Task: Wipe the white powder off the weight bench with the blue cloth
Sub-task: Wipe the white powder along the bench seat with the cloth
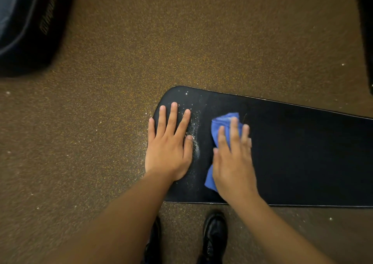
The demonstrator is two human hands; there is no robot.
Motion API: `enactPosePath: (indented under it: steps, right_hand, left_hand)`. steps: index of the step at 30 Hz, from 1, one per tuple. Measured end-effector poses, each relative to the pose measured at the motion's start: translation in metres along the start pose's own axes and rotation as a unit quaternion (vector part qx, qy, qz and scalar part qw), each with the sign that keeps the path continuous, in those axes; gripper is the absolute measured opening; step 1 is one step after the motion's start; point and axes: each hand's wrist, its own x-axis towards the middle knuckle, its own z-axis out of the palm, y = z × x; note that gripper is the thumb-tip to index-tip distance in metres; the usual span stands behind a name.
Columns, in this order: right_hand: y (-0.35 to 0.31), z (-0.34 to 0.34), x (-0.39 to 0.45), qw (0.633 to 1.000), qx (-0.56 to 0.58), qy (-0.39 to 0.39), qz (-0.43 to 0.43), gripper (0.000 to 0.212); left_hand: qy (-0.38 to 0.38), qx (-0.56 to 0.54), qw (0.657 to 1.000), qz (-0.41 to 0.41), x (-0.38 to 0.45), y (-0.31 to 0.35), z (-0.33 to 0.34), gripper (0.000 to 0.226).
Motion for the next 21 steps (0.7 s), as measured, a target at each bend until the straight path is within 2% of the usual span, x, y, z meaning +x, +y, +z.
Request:
enactPosePath:
  steps: [3,6,10,15,18,21]
  right_hand:
    - [0.013,-0.005,0.009,0.996,0.023,0.018,0.081,0.054]
    - [-0.002,-0.003,0.044,0.994,0.022,0.038,0.098,0.057]
    - [-0.019,0.005,0.057,0.998,0.011,0.035,0.056,0.055]
    - [-0.005,-0.001,-0.006,1.0,0.001,0.001,-0.032,0.053]
    - [0.017,-0.007,-0.001,0.999,0.029,0.019,0.021,0.051]
    - [0.015,-0.007,0.053,0.994,0.048,0.059,0.074,0.05]
  left_hand:
    - [0.002,0.002,1.0,-0.002,-0.001,0.0,0.0,0.061]
    - [0.003,-0.002,1.0,-0.002,0.0,0.0,0.001,0.061]
    - [0.003,-0.003,1.0,-0.003,0.001,0.0,0.001,0.062]
    - [0.002,-0.004,1.0,-0.003,0.0,0.0,0.001,0.062]
    - [0.002,-0.003,1.0,-0.003,0.0,0.0,0.0,0.061]
    - [-0.003,0.001,1.0,-0.003,0.0,0.0,0.001,0.061]
